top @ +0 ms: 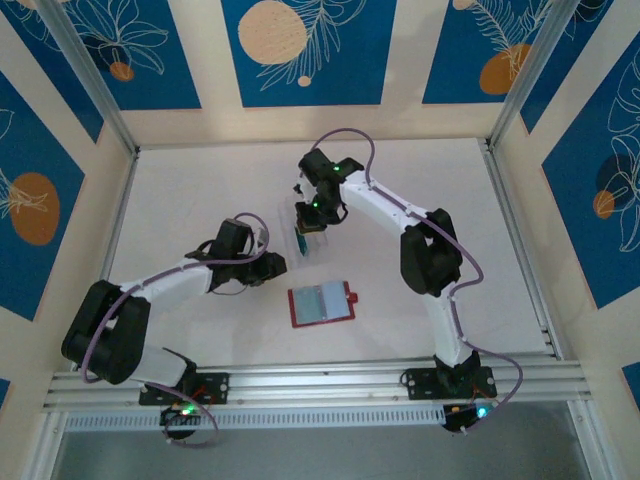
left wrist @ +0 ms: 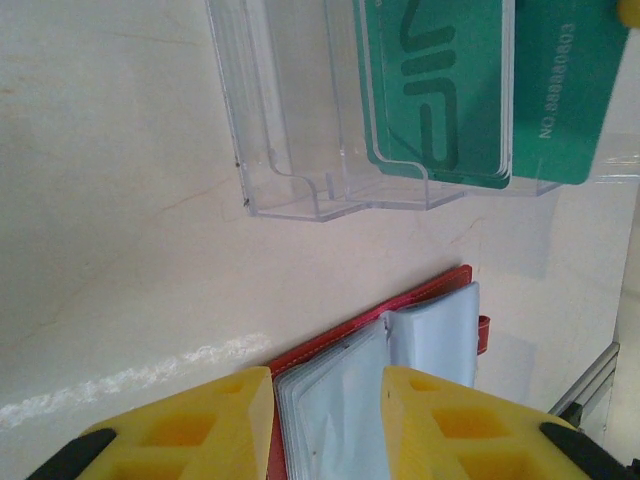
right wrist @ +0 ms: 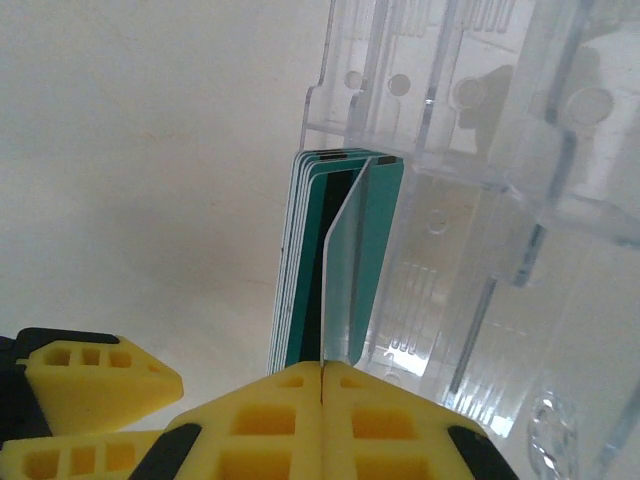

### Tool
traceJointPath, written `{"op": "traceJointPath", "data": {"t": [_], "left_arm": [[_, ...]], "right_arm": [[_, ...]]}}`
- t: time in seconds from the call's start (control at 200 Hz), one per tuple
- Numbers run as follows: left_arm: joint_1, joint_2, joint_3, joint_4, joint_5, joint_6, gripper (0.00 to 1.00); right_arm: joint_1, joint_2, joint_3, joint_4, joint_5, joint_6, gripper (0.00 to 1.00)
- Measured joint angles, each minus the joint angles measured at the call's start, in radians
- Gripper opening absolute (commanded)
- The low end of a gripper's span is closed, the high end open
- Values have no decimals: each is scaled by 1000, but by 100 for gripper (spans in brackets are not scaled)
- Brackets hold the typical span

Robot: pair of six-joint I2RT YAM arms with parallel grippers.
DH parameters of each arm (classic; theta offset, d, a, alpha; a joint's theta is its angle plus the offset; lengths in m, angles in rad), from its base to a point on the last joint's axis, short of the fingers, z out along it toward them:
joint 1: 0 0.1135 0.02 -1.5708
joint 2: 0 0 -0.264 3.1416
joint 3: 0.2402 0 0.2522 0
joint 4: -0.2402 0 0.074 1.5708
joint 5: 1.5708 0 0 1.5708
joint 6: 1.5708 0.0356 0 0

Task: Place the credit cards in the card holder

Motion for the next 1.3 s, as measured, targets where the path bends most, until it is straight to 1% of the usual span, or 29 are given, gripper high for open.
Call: {"op": "traceJointPath", "data": {"t": [0.245, 0.51, 0.64, 0.83, 0.98, 1.115, 1.3], "left_arm": [[1, 0, -1, 0, 0, 18, 34], [2, 0, -8, -3, 0, 25, 35], [3, -7, -8, -5, 0, 28, 35], [4, -32, -8, -20, 4, 51, 35], [0, -41, -8, -28, 13, 63, 35], [-15, -46, -8, -30, 23, 76, 35], [-60, -46, -23, -30, 26, 78, 35]], "right_arm": [[-5, -51, 0, -2, 3, 0, 0], [-5, -71, -3, -2, 25, 0, 0], [-4, -133, -48, -2, 38, 1, 0], [1, -291, -176, 5, 60, 13, 0], [15, -413, -312, 27, 75, 37, 0], [40, -480, -438, 50, 84, 65, 0], [87, -542, -594, 95, 101, 116, 0]]}}
